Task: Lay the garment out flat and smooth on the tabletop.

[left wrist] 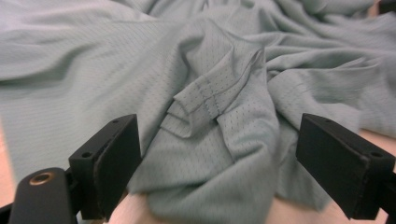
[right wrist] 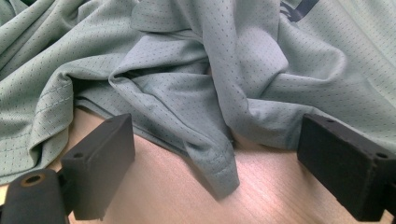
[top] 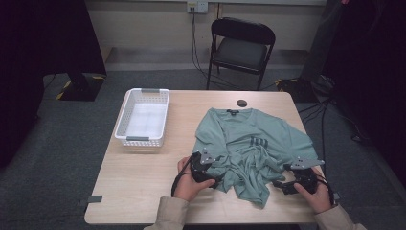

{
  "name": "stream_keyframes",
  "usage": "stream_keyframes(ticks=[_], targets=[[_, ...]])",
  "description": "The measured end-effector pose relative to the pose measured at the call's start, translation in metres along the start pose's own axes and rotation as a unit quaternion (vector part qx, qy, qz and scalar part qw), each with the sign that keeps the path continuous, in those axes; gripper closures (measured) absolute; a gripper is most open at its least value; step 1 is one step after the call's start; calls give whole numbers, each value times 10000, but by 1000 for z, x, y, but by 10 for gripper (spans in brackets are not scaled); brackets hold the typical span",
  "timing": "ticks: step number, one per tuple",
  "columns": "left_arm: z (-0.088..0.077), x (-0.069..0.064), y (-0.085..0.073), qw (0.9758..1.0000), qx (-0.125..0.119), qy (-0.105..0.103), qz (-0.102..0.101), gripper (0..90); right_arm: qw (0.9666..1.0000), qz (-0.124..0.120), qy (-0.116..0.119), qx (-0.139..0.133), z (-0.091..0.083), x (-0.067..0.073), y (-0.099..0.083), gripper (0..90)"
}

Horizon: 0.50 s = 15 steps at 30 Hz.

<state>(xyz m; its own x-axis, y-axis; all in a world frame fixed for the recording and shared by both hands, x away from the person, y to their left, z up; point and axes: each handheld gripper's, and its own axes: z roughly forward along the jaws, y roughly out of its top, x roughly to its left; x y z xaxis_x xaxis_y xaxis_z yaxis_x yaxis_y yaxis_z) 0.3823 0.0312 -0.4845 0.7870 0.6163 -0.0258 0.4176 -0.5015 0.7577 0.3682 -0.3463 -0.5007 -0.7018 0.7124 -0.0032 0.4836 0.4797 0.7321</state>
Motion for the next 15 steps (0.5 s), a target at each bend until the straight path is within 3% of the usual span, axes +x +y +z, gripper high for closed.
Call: stream_keyframes(ticks=[1,4,11,15], targets=[[-10,2,-1,10000,-69,62,-22,135,10000,-8,-9,1,0,0,0,102],[-21,8,-3,9996,-184,162,-157,132,10000,-6,-6,1,0,0,0,102],[-28,18,-8,9986,-271,253,-366,159,10000,-5,-10,0,0,0,0,102],[-30,23,-11,9972,-363,380,-533,227,10000,-5,-9,-1,0,0,0,102]])
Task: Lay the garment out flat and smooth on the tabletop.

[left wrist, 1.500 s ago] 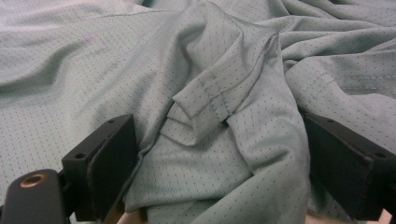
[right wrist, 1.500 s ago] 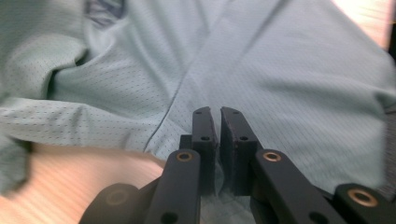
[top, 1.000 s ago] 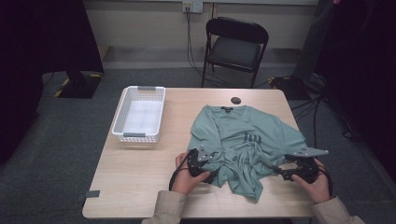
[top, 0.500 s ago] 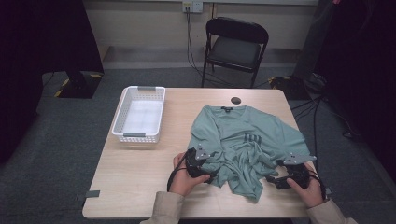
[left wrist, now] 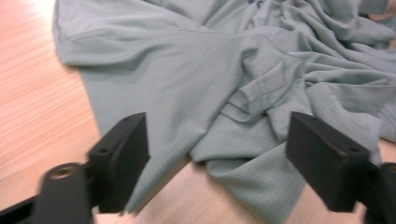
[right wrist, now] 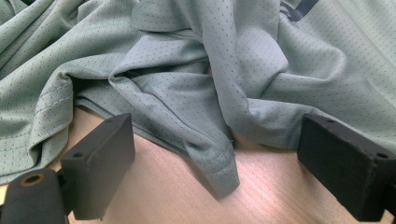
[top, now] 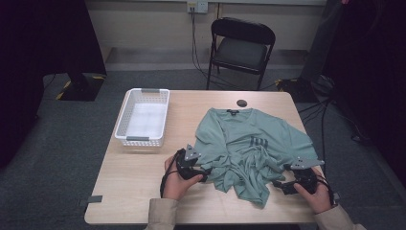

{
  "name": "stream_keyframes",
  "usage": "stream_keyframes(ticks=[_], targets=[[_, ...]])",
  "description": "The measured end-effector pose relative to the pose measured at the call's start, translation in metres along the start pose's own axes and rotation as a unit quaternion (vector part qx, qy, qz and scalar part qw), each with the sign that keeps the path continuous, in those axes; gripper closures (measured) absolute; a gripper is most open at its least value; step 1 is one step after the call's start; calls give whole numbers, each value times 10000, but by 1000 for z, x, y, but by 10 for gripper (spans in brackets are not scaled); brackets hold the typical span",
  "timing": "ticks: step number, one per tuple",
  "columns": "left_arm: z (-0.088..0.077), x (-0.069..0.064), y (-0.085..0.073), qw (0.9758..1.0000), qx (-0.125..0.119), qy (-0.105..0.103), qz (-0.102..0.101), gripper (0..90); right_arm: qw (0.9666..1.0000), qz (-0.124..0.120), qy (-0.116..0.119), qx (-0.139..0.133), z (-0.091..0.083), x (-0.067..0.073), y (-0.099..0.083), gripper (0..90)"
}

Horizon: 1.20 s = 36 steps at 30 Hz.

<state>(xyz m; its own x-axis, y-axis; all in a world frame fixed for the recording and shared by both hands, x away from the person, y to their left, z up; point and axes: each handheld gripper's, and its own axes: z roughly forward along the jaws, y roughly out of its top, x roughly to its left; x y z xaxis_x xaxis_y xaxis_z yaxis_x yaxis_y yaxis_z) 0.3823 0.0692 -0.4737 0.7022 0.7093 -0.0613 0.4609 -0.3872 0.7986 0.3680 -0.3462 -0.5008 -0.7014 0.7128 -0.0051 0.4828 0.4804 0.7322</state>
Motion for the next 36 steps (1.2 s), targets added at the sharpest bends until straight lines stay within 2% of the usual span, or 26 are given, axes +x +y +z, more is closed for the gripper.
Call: stream_keyframes(ticks=[5,9,11,18,22,24,28,31,36], targets=[[1,9,-6,9996,71,216,-138,291,10000,1,-3,1,0,0,0,102],[1,15,-9,9985,99,501,-195,340,10000,6,-9,-1,0,0,0,102],[0,19,-10,9979,59,557,-318,355,10000,5,-14,-2,0,0,0,102],[3,26,-12,9970,128,695,-302,397,10000,14,-21,-1,0,0,0,102],[3,30,-13,9955,180,881,-297,462,10000,15,-24,-2,0,1,0,102],[3,30,-13,9953,189,888,-339,518,10000,17,-28,-1,0,1,0,102],[5,29,-13,9954,259,883,-267,540,10000,18,-28,-2,0,1,0,102],[8,29,-14,9949,306,902,-337,554,10000,18,-28,-2,0,1,0,102],[10,29,-15,9958,362,728,-419,653,10000,20,-30,-1,0,1,0,102]])
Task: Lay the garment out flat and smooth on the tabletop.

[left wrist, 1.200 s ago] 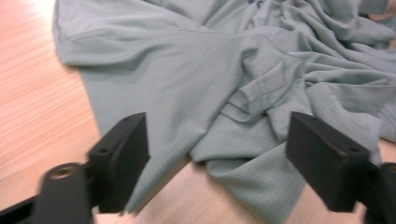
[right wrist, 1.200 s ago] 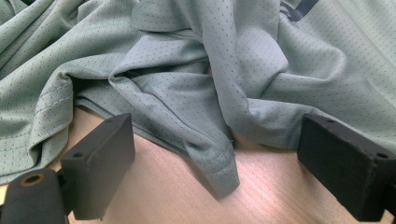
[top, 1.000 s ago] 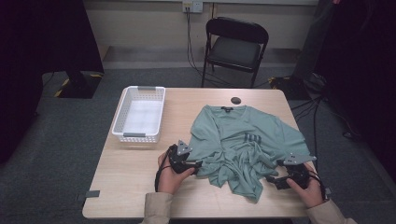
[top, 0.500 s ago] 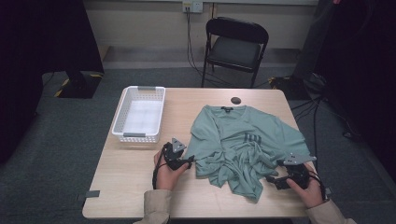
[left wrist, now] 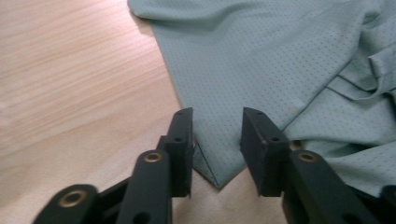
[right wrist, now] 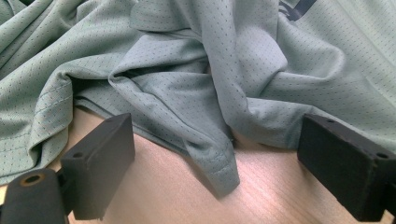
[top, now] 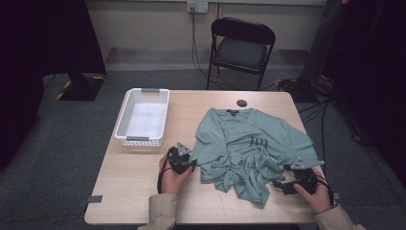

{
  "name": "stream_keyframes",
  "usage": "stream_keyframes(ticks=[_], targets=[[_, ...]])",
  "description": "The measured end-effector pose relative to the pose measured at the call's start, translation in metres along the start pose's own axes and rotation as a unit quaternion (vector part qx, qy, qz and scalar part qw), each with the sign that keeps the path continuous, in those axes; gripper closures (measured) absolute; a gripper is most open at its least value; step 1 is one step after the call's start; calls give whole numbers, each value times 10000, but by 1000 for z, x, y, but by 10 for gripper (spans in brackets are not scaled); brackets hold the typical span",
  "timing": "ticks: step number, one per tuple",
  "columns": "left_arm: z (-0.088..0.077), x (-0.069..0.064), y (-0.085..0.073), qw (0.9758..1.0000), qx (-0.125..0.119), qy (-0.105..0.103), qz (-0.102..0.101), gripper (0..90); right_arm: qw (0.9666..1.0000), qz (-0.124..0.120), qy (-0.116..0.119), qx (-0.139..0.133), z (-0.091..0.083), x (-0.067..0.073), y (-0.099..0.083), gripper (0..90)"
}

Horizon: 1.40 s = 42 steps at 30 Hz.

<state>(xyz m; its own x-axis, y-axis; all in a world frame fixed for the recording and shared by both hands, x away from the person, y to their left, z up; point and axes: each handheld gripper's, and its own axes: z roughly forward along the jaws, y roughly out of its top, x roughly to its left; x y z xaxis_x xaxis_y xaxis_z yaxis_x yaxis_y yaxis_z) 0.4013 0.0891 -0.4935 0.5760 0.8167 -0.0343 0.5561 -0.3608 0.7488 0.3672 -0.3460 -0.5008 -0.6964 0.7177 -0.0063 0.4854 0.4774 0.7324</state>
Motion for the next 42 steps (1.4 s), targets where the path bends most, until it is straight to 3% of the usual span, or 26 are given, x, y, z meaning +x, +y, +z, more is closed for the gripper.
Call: stream_keyframes(ticks=[2,6,10,13,17,25,31,33,37,42], targets=[[0,-1,0,10000,7,-45,59,686,10000,1,-1,0,0,0,0,101],[1,-6,4,9997,102,-180,144,833,10000,1,0,-1,0,0,0,102],[-1,-11,12,9996,-11,-224,141,852,10000,0,0,-1,0,0,0,102],[-7,-16,23,9992,-131,-250,272,856,10000,2,1,-1,0,0,0,102],[-7,-27,39,9982,-269,-388,376,857,10000,2,0,-1,0,0,0,102],[3,-58,76,9944,-301,-714,712,858,10000,1,0,0,0,0,0,101],[18,-79,86,9916,-191,-977,823,853,10000,2,1,-1,0,0,0,102],[23,-81,87,9910,-215,-1016,850,835,10000,1,0,0,0,0,0,102],[24,-79,85,9906,-307,-1015,863,684,10000,2,1,0,0,0,0,101],[17,-74,81,9904,-342,-1093,773,676,10000,0,1,0,0,0,0,101]])
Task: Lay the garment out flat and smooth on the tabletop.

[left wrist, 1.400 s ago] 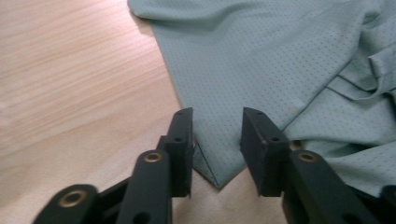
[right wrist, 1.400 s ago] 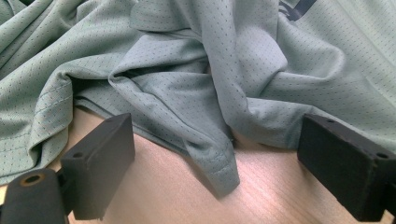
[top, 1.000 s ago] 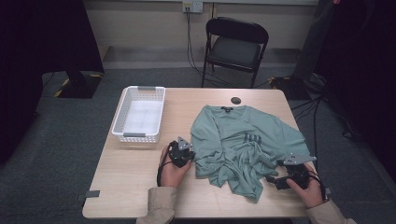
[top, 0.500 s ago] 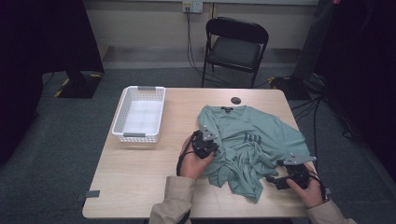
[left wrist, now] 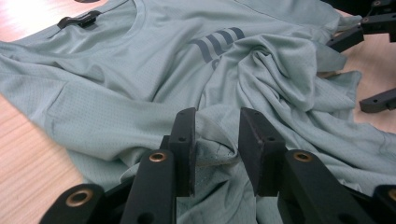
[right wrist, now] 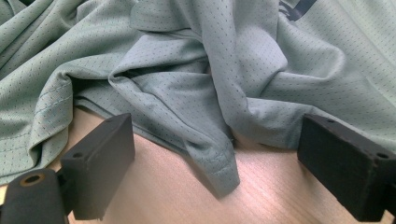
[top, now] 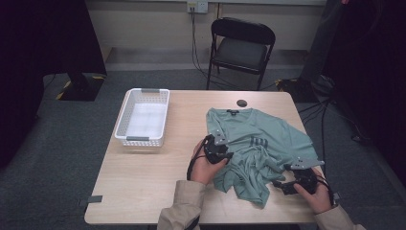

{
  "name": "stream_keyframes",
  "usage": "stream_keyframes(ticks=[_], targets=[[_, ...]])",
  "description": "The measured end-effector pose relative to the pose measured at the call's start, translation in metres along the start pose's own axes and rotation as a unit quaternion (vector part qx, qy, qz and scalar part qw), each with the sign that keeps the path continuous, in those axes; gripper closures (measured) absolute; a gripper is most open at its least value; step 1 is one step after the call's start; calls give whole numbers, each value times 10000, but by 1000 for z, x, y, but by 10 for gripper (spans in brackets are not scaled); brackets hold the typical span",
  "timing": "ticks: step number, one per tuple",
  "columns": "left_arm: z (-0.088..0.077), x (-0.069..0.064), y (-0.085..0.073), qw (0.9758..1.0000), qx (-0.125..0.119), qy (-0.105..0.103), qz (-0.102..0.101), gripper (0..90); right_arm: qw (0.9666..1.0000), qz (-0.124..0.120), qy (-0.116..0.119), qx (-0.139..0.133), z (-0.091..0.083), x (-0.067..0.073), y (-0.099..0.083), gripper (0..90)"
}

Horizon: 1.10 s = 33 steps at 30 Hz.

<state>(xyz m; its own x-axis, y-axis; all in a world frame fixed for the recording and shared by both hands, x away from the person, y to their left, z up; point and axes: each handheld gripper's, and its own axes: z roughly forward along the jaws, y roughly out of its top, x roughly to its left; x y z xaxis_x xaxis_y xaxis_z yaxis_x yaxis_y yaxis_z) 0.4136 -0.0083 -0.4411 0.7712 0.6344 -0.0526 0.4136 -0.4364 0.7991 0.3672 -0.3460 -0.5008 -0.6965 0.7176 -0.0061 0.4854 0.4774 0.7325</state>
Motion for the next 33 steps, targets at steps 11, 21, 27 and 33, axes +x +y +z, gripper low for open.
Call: stream_keyframes(ticks=[11,21,27,33], targets=[[-8,4,-11,9999,-19,-109,57,615,10000,1,-1,0,0,0,0,101],[-5,12,-10,9998,81,76,165,579,10000,1,1,0,0,0,0,101],[11,10,-4,9994,139,-49,301,554,10000,2,0,0,0,0,0,101],[23,0,-9,9985,323,-226,387,604,10000,1,0,0,0,0,0,101]])
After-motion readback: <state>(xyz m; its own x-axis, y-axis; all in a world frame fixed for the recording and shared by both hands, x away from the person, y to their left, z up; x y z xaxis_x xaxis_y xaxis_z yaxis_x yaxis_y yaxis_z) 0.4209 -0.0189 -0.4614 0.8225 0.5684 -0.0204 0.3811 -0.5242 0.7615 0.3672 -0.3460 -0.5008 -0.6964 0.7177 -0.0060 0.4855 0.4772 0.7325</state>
